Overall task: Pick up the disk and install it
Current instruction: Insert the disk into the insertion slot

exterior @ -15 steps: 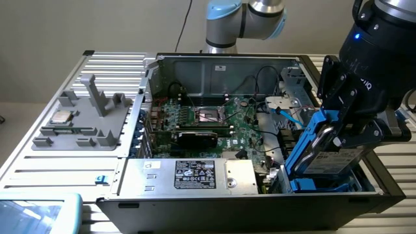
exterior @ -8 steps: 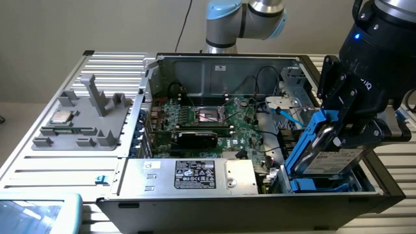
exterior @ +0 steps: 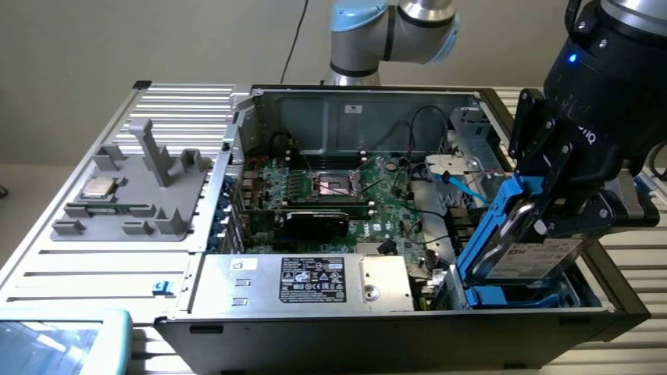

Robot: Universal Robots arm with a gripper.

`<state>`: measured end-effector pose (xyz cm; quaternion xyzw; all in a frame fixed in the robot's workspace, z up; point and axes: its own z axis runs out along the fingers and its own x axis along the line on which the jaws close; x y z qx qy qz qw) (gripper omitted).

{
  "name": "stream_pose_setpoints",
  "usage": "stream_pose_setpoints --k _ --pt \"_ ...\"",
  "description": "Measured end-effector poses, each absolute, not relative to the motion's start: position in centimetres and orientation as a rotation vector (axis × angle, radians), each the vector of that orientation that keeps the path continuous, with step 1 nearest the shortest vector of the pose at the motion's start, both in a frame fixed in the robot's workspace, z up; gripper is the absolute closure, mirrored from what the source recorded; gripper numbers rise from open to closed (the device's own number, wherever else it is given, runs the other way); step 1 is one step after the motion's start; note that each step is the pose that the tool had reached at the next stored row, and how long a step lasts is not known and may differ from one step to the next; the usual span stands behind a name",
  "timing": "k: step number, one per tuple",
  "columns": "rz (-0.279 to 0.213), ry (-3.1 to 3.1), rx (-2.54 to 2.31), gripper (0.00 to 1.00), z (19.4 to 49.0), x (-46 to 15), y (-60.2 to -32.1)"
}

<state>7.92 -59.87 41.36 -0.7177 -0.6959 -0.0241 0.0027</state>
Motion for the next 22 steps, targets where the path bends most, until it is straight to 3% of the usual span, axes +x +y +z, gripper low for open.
stream_pose_setpoints --k 13,15,17,18,22 --pt "-0.077 -2.182 -2.25 0.63 40.47 7.92 -59.86" --pt "-0.076 -2.182 -2.251 0.55 40.46 7.92 -59.87" --pt "-0.076 -2.182 -2.251 0.55 40.46 7.92 -59.87" --pt "-0.076 -2.182 -2.251 0.48 40.45 7.92 -59.87" --pt "-0.076 -2.182 -2.251 0.48 40.46 7.92 -59.87"
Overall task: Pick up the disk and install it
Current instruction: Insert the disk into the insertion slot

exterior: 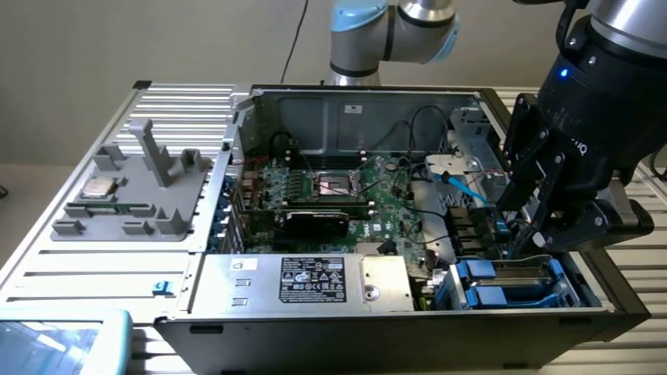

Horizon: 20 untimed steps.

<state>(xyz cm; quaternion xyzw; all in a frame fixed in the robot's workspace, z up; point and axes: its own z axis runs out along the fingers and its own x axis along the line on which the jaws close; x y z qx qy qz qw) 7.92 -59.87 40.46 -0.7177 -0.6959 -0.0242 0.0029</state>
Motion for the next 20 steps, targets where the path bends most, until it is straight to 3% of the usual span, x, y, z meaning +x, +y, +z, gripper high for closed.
stream_pose_setpoints --k 20 --pt "-0.058 -2.158 -2.227 0.48 40.5 8.9 -60.0"
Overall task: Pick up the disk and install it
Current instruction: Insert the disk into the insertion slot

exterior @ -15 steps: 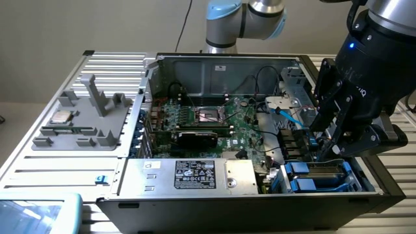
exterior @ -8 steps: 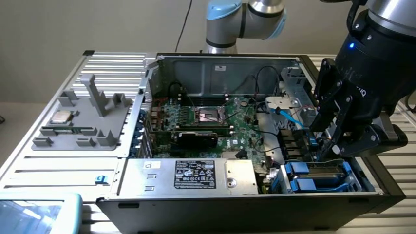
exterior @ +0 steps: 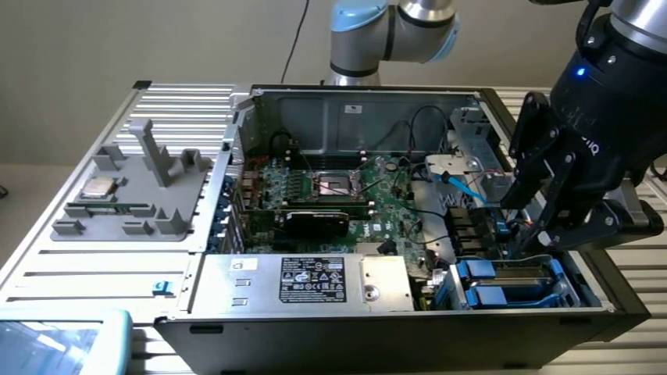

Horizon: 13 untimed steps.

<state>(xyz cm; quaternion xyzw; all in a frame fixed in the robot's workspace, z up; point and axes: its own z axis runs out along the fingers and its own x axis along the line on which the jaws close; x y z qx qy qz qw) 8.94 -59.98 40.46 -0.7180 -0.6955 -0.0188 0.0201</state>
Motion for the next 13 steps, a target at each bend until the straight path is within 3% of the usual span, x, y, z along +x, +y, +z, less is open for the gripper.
stream_pose_setpoints --k 13 --pt "-0.078 -2.126 -2.196 0.48 40.4 12.9 -60.1"
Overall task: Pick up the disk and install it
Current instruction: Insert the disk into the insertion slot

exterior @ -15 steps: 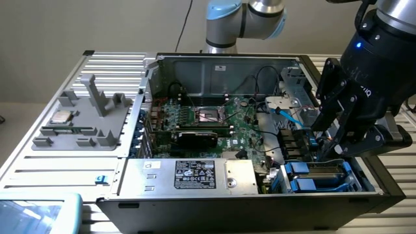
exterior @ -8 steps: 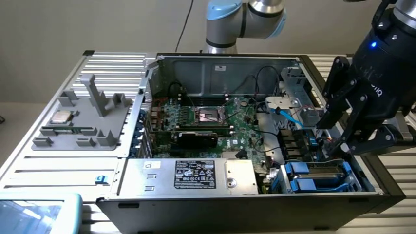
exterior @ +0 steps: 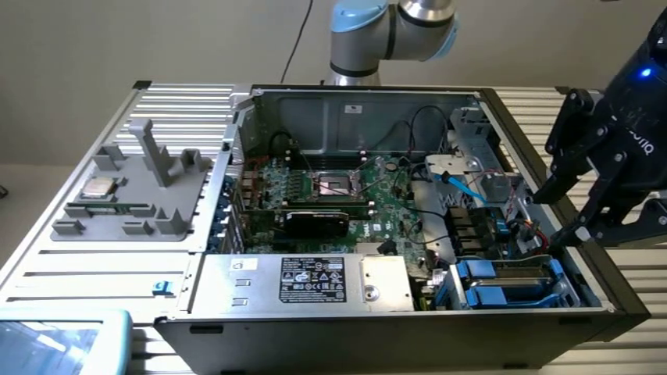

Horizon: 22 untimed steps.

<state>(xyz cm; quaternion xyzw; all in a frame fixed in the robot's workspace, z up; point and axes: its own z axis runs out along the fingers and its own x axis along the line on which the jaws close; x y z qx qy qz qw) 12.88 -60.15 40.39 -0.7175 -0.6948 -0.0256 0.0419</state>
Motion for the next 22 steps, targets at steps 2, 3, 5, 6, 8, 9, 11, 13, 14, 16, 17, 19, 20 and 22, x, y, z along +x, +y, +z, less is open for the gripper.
stream_pose_setpoints --k 2,3,5,6,8,9,11,13,14,16,17,19,20,22 --pt "-0.082 -2.125 -2.194 0.48 40.3 13.7 -60.2" --pt "-0.084 -2.124 -2.193 0.48 40.2 14.0 -60.2" --pt "-0.088 -2.122 -2.191 0.48 39.8 14.4 -60.2" --pt "-0.088 -2.121 -2.191 0.48 39.6 14.6 -60.2" --pt "-0.089 -2.12 -2.192 0.48 39.3 14.9 -60.3" --pt "-0.089 -2.118 -2.194 0.48 39.1 14.9 -60.3" --pt "-0.089 -2.114 -2.198 0.48 38.7 15.0 -60.3" --pt "-0.09 -2.107 -2.205 0.48 38.4 15.1 -60.4" --pt "-0.09 -2.102 -2.21 0.48 38.3 15.1 -60.4" --pt "-0.09 -2.092 -2.22 0.48 38.1 15.1 -60.4" --pt "-0.09 -2.087 -2.225 0.48 38.0 15.1 -60.4" --pt "-0.09 -2.076 -2.237 0.48 37.8 15.1 -60.4" --pt "-0.09 -2.068 -2.245 0.48 37.8 15.1 -60.4" --pt "-0.091 -2.043 -2.269 0.48 37.6 15.1 -60.4"
